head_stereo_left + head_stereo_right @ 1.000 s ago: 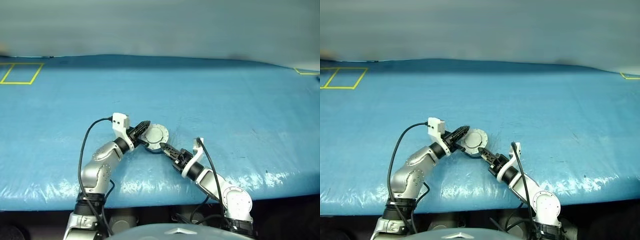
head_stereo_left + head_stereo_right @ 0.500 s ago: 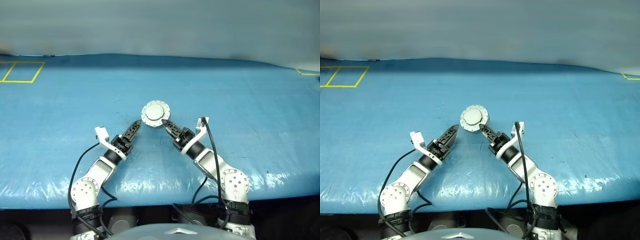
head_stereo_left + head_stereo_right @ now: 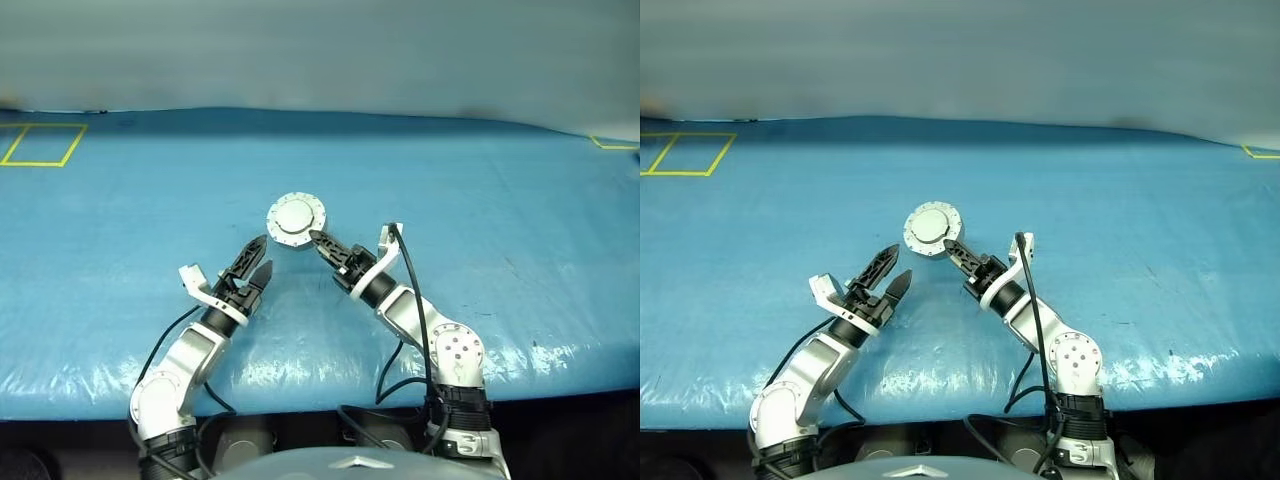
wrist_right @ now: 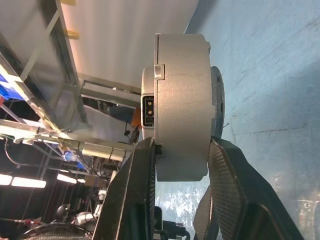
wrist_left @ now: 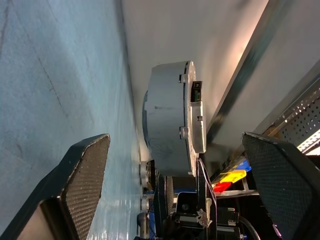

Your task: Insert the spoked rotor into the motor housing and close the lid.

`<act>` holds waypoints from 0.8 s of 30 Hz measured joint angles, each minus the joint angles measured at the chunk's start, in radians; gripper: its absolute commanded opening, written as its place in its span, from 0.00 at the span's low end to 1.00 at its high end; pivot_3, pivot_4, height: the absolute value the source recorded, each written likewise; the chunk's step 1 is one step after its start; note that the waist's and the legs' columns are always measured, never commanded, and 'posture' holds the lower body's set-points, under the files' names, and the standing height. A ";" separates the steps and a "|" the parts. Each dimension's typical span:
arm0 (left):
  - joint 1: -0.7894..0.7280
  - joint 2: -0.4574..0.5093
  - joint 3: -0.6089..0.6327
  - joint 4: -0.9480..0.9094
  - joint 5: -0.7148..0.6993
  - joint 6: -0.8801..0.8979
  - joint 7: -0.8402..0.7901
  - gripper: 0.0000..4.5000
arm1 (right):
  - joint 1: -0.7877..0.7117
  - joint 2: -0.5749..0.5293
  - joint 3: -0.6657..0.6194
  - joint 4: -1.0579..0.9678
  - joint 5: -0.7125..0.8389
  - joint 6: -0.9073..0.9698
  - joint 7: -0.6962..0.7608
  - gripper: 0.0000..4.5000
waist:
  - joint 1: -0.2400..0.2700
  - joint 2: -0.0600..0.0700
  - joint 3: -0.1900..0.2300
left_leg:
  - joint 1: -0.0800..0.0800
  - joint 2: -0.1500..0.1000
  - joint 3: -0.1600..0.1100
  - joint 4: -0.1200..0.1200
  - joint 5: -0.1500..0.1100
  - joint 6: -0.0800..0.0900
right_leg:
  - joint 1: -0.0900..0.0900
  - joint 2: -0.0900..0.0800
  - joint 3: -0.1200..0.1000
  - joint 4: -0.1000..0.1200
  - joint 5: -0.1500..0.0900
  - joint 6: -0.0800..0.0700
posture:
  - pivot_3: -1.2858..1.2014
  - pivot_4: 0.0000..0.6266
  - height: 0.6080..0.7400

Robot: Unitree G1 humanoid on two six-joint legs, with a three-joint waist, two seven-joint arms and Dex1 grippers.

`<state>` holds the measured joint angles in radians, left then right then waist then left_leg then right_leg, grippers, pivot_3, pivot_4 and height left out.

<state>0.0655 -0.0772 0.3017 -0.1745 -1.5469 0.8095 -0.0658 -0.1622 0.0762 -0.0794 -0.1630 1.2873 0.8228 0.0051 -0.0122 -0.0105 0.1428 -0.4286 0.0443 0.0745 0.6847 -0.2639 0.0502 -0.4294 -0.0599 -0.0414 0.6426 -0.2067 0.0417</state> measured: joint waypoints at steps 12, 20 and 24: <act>-0.005 0.003 -0.052 0.035 -0.023 -0.083 -0.067 1.00 | 0.063 0.000 0.102 -0.038 0.061 0.062 -0.029 0.26 | 0.000 0.000 0.000 | 0.000 0.000 0.000 0.000 0.000 0.000 | 0.000 0.000 0.000 0.000 -0.001 -0.001 | 0.52 0.24 1.00; -0.014 0.003 -0.065 0.081 -0.046 -0.101 -0.077 0.65 | 0.085 -0.001 0.114 -0.047 0.095 0.073 -0.072 0.26 | 0.000 0.000 0.000 | 0.000 0.000 0.000 0.001 0.000 0.000 | 0.001 0.000 0.000 0.000 -0.001 -0.002 | 0.52 0.24 1.00; -0.013 0.004 -0.066 0.082 -0.053 -0.103 -0.081 0.52 | 0.086 -0.002 0.121 -0.051 0.083 0.058 -0.063 0.26 | 0.000 0.000 0.000 | 0.000 0.000 0.000 0.001 0.000 0.000 | 0.000 0.000 0.000 0.000 -0.001 -0.002 | 0.52 0.24 1.00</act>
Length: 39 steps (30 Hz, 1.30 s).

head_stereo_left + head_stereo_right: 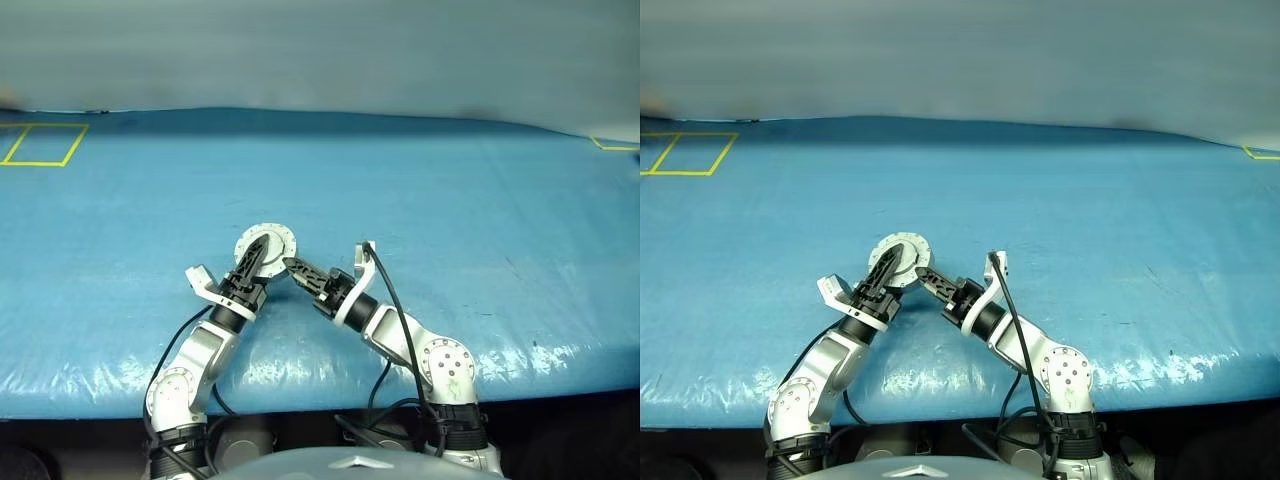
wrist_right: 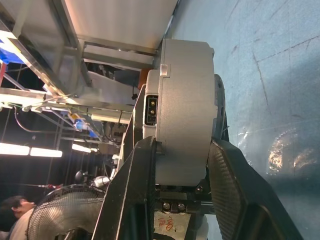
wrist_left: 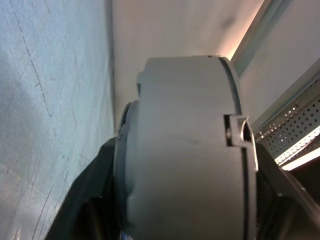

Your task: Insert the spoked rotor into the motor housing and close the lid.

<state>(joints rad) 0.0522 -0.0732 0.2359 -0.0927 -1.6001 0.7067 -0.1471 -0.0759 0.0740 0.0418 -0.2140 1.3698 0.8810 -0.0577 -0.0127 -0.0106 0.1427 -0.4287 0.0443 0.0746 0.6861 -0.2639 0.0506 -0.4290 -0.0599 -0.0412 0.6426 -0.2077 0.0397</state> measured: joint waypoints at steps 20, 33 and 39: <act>-0.449 0.192 0.127 0.434 0.349 -0.147 0.090 0.52 | 0.120 -0.435 0.446 -0.141 -1.160 -0.611 0.201 1.00 | 0.004 -0.005 0.001 | 0.000 -0.008 -0.001 0.002 0.003 -0.004 | 0.001 0.001 0.000 0.000 0.002 0.003 | 0.52 0.24 1.00; -0.938 0.232 0.130 1.118 0.731 -0.312 -0.144 0.52 | 0.216 -0.303 0.352 0.020 -1.412 -0.854 0.111 1.00 | 0.000 -0.012 0.006 | -0.001 -0.008 0.000 0.002 0.005 -0.005 | 0.000 0.000 0.000 -0.001 0.004 0.008 | 0.52 0.24 1.00; -1.008 0.234 0.166 1.248 0.836 -0.383 -0.124 0.69 | 0.229 -0.264 0.332 0.034 -1.444 -0.859 0.115 1.00 | -0.001 -0.012 0.006 | 0.000 -0.007 0.000 0.001 0.005 -0.006 | 0.001 0.000 0.000 0.000 0.004 0.008 | 0.52 0.24 1.00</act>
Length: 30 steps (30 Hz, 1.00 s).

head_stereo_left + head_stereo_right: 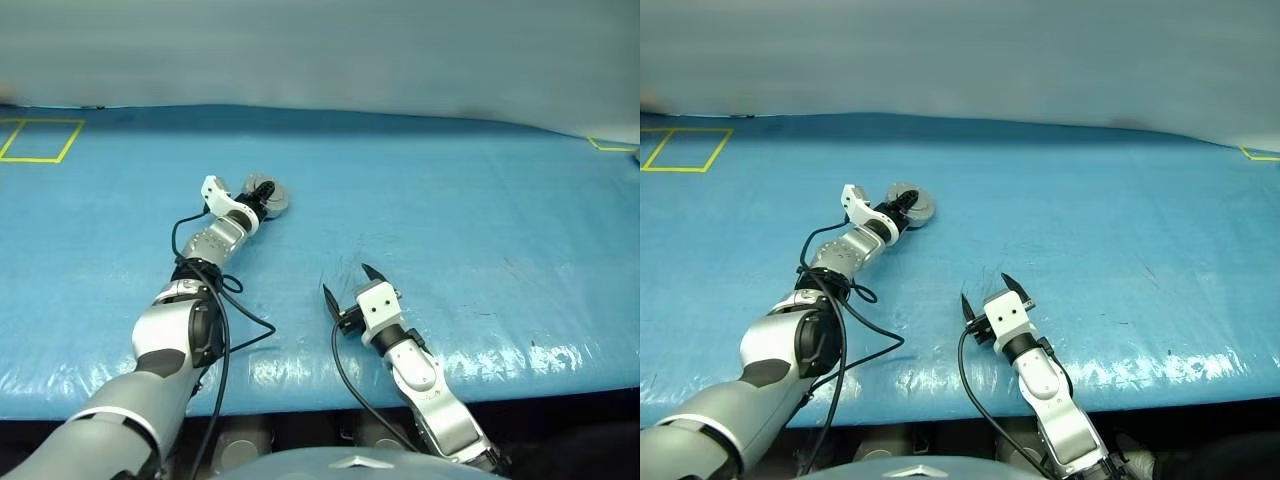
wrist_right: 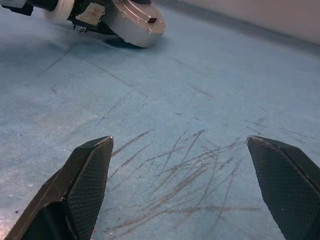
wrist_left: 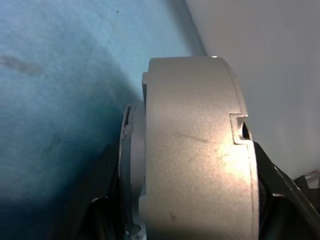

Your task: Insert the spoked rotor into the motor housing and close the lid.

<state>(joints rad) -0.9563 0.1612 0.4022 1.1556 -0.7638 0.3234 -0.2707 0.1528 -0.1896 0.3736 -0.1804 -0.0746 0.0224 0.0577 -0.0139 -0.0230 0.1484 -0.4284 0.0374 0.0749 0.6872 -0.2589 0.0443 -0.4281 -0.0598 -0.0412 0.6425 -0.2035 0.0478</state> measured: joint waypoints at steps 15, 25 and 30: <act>0.491 0.067 0.013 -0.730 0.036 0.330 0.140 1.00 | 0.026 0.040 -0.015 -0.010 0.001 0.063 0.084 1.00 | -0.046 0.010 -0.020 | 0.041 0.014 0.009 -0.010 -0.003 -0.002 | 0.027 -0.003 0.004 0.004 -0.009 -0.011 | 0.52 0.24 1.00; 1.075 0.121 -0.293 -1.306 0.347 0.071 0.048 1.00 | 0.028 0.035 -0.034 -0.022 0.053 0.047 0.189 1.00 | -0.023 0.013 -0.026 | 0.048 0.014 0.011 -0.027 -0.005 -0.014 | 0.019 -0.005 0.009 0.002 -0.015 -0.020 | 0.52 0.24 1.00; 1.165 0.118 -0.407 -1.309 0.528 -0.185 -0.011 1.00 | 0.046 0.035 -0.060 -0.042 0.073 0.041 0.200 1.00 | 0.010 0.010 -0.025 | 0.026 0.014 0.008 -0.025 -0.003 -0.008 | 0.001 -0.005 0.004 0.001 -0.013 -0.026 | 0.52 0.24 1.00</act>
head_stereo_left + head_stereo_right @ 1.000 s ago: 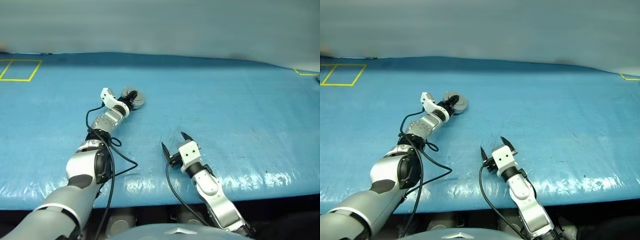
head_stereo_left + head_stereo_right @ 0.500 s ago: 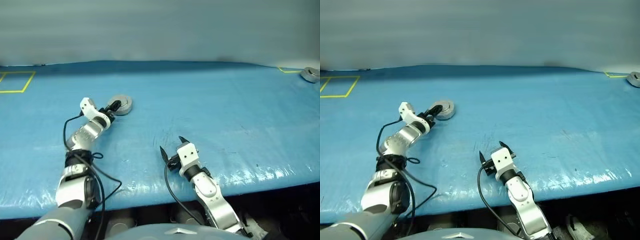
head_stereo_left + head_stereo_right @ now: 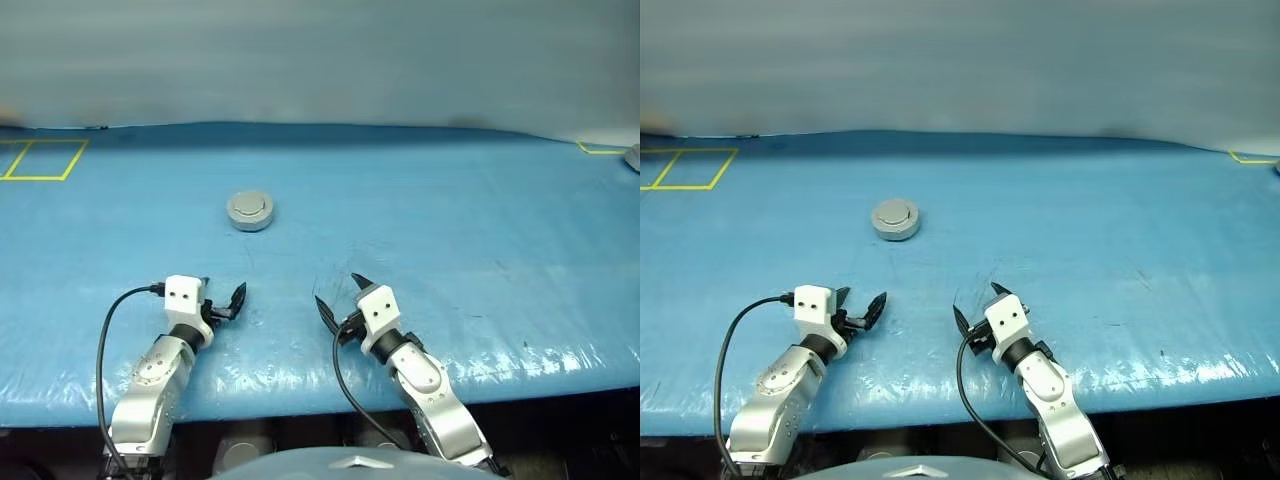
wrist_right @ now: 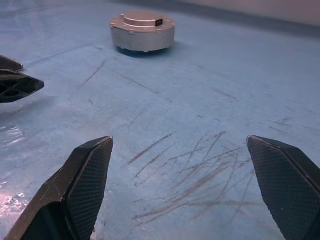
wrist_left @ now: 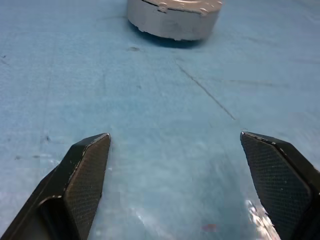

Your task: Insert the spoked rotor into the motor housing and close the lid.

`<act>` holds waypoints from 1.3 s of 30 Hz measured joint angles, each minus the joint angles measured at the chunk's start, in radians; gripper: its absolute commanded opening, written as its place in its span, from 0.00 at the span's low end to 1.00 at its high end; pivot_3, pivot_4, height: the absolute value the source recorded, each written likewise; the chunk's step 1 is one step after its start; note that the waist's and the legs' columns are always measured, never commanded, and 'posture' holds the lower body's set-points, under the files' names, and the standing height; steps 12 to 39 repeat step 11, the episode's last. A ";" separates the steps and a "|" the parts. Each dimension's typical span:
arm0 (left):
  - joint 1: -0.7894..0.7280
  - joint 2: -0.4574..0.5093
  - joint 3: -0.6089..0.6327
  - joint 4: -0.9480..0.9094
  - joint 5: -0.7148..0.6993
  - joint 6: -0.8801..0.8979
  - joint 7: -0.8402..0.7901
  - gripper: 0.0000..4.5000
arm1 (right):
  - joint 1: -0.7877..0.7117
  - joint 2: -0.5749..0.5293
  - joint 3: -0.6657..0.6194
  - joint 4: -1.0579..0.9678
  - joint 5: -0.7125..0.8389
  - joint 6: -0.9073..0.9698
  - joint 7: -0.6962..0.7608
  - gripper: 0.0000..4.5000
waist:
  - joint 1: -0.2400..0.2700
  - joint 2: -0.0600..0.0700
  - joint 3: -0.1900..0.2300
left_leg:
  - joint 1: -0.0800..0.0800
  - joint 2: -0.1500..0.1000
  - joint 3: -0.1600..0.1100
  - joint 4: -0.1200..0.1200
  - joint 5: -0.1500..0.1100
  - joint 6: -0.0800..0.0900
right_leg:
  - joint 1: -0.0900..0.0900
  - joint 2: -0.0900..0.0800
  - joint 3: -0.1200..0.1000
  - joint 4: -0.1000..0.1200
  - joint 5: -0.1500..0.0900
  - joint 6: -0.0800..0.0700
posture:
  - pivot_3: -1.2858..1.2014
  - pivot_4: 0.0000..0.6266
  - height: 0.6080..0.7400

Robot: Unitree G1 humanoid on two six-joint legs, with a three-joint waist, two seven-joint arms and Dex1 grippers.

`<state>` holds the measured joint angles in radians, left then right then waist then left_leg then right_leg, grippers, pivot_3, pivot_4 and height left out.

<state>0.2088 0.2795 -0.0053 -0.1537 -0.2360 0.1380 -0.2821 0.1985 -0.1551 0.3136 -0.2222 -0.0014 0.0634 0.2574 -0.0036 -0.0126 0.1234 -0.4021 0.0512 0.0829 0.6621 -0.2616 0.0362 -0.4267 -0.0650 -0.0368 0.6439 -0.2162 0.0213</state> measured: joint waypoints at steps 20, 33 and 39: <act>-0.047 0.001 -0.024 0.061 0.080 -0.125 -0.068 1.00 | 0.053 0.008 -0.017 -0.019 -0.003 0.000 -0.019 1.00 | -0.005 -0.001 0.001 | -0.009 0.000 0.000 0.003 0.000 0.002 | -0.002 0.007 -0.004 0.000 -0.002 0.006 | 0.52 0.24 1.00; -0.047 0.001 -0.024 0.061 0.080 -0.125 -0.068 1.00 | 0.053 0.008 -0.017 -0.019 -0.003 0.000 -0.019 1.00 | -0.005 -0.001 0.001 | -0.009 0.000 0.000 0.003 0.000 0.002 | -0.002 0.007 -0.004 0.000 -0.002 0.006 | 0.52 0.24 1.00; -0.047 0.001 -0.024 0.061 0.080 -0.125 -0.068 1.00 | 0.053 0.008 -0.017 -0.019 -0.003 0.000 -0.019 1.00 | -0.005 -0.001 0.001 | -0.009 0.000 0.000 0.003 0.000 0.002 | -0.002 0.007 -0.004 0.000 -0.002 0.006 | 0.52 0.24 1.00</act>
